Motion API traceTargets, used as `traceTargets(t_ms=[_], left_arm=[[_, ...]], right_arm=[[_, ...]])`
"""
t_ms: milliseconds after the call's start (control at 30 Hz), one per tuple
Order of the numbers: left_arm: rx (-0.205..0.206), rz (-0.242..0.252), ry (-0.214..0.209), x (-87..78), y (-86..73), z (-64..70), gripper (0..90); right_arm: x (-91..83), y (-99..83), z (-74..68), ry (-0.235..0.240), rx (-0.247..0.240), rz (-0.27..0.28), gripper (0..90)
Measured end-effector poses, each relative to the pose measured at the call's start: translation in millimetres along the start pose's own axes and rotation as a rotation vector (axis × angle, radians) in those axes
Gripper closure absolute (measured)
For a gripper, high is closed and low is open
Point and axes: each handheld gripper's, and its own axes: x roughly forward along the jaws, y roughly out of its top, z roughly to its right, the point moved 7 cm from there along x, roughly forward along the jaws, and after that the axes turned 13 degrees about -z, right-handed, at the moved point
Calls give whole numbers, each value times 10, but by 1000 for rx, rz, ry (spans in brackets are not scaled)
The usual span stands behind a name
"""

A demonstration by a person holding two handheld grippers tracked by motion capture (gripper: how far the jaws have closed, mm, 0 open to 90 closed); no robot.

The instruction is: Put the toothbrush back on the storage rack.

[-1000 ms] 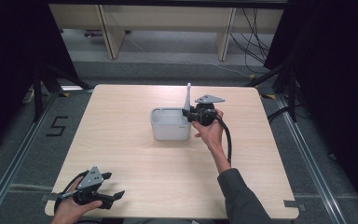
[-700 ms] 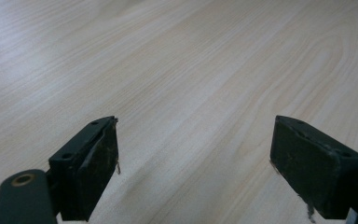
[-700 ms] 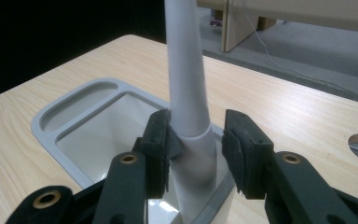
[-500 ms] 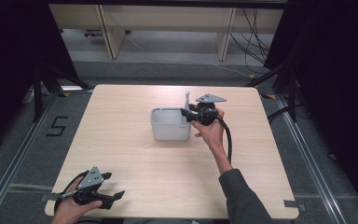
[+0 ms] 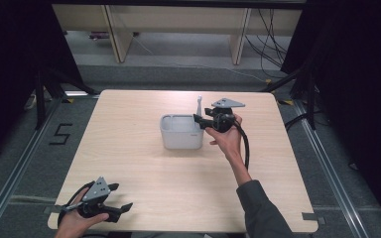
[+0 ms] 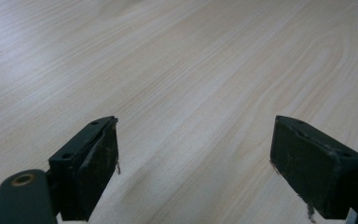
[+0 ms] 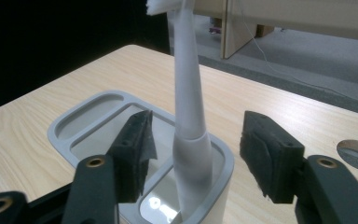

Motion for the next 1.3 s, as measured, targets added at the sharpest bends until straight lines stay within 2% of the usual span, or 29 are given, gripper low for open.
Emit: traceTargets(t_ms=[33,67,167,233,333,367,467,533,667,767,800,867,900,1000,1033,1100,1133,1200,1267,1300], left_arm=[[0,0,0,0,0,0,150],[-2,4,4,-1,3,-1,149],[-6,15,3,-7,14,0,150],[1,-3,6,-19,5,-13,150],[-7,15,4,-6,14,-1,149],[-10,14,5,-4,14,-4,150],[-8,13,4,-6,13,0,150],[-11,12,4,-4,11,-3,150],[-6,14,3,-5,11,-2,150],[-2,-2,8,-15,4,-12,149],[9,1,7,-16,8,-15,150],[0,11,6,-10,11,-7,149],[-5,-2,7,-12,3,-11,149],[-6,13,4,-4,13,0,150],[-9,9,3,-1,9,-1,150],[-10,9,5,0,9,-3,149],[-5,7,7,-3,10,-5,150],[1,11,8,-5,9,-6,150],[-9,13,4,-5,13,-3,149],[-3,0,8,-14,4,-13,149]], right_arm=[[0,0,0,0,0,0,432],[-16,14,5,-8,-26,11,416],[-40,9,-22,1,-4,6,400],[-68,5,-28,-3,-6,1,397],[-87,5,-32,-2,-31,8,393],[-101,-2,-43,-5,-10,12,392],[-114,-9,-71,11,-1,-1,390],[-120,4,-68,8,-12,13,390],[-129,-2,-72,1,-16,8,382],[-136,-5,-83,17,-17,3,375],[-138,-3,-69,8,-37,14,368],[-143,-10,-73,9,-42,10,363],[-160,-32,-90,7,-21,5,353],[-177,-64,-111,11,-15,8,335],[-182,-70,-108,7,-36,11,331],[-199,-98,-114,-1,-39,5,329],[-200,-110,-127,3,-26,-1,324],[-205,-109,-118,-1,-34,-1,320],[-211,-109,-115,-6,-29,-1,317],[-203,-104,-128,7,-25,7,311]])
